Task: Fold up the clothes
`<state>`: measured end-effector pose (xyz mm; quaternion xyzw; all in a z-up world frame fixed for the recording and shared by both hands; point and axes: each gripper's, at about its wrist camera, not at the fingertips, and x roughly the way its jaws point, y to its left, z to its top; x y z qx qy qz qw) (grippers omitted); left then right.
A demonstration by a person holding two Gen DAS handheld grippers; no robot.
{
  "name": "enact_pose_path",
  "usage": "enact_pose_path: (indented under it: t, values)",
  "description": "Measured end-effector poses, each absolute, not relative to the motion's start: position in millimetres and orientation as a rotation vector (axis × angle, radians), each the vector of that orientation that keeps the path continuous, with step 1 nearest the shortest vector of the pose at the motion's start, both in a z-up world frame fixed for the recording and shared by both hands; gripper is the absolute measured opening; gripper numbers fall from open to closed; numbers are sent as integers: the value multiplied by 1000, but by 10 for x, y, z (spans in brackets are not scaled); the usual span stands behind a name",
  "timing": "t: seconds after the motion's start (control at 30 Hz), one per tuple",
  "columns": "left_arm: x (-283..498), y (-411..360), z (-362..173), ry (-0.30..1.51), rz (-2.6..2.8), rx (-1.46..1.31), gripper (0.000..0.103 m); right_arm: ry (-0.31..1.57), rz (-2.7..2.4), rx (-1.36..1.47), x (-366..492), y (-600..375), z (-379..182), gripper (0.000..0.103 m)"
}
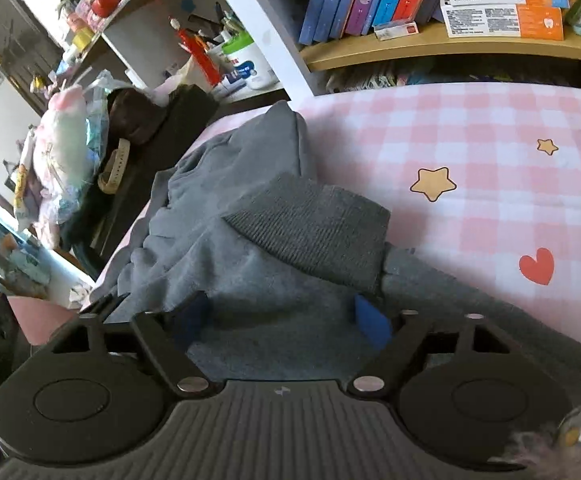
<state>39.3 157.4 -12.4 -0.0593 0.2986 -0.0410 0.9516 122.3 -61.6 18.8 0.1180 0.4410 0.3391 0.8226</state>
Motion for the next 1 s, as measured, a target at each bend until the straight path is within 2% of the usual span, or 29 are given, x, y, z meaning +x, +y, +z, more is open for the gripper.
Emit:
enact_pose_path:
  t: [0.03, 0.1, 0.23, 0.4, 0.47, 0.5, 0.53, 0.67, 0.87, 1.0]
  values:
    - [393, 1570, -123, 607, -82, -118, 103, 918, 727, 262, 1221, -669, 202, 25]
    - [391, 1571, -122, 606, -87, -120, 103, 879, 714, 262, 1221, -777, 275, 14]
    - [388, 1562, -120, 603, -91, -114, 103, 738, 643, 181, 1160, -1014, 519, 7]
    - [388, 1568, -121, 605, -91, -118, 103, 355, 335, -30, 1083, -1381, 872, 7]
    - [387, 1565, -120, 604, -91, -117, 103, 266, 120, -82, 1143, -1573, 864, 21]
    - [387, 1563, -120, 603, -91, -116, 103, 304, 82, -55, 1214, -1698, 835, 38]
    - [385, 1562, -120, 603, -91, -115, 103, 343, 46, -25, 1282, -1822, 804, 48]
    - [389, 1558, -122, 605, -92, -113, 103, 507, 64, 129, 1363, -2148, 575, 50]
    - [393, 1561, -123, 607, -93, -116, 103, 662, 130, 257, 1492, -2181, 327, 67]
    - [389, 1559, -125, 607, -94, -116, 103, 720, 133, 364, 1657, -2169, 224, 68]
